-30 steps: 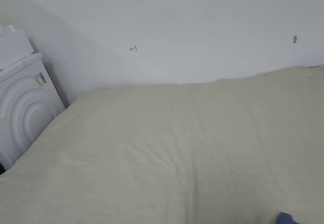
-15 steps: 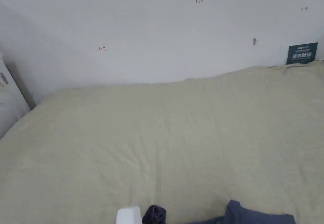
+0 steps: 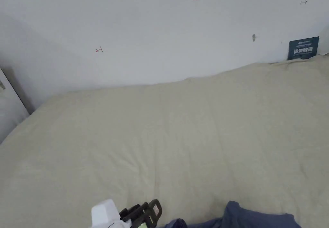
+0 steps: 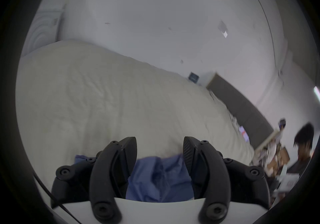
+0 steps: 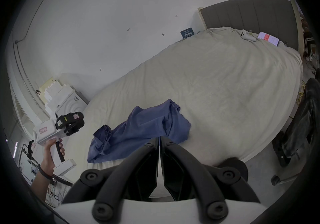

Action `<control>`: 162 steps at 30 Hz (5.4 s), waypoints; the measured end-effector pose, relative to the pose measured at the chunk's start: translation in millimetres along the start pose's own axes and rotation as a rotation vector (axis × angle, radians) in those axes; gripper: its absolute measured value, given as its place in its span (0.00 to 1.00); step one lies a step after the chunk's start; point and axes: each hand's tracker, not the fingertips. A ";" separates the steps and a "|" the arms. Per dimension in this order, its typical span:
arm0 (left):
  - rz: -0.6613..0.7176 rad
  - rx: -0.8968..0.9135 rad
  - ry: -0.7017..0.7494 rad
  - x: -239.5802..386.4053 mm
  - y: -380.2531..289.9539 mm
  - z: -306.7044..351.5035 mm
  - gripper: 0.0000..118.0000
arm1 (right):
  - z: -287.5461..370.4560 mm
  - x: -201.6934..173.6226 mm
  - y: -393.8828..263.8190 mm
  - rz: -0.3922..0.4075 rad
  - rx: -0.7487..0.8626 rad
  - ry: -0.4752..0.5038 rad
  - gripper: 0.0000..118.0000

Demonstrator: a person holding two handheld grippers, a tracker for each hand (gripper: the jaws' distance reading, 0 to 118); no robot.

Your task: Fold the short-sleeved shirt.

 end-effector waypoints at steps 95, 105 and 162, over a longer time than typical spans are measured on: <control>0.166 -0.280 -0.194 58.7 -71.2 -50.5 0.09 | 5.6 6.1 -9.3 0.006 -0.035 0.033 0.02; 0.140 -0.549 -0.246 91.8 -140.6 -164.7 0.01 | 10.5 2.7 -13.1 0.023 -0.064 0.004 0.02; 0.116 -0.409 -0.265 -32.8 -33.3 -38.0 0.22 | -163.5 -48.8 -17.6 0.106 -0.336 0.334 0.01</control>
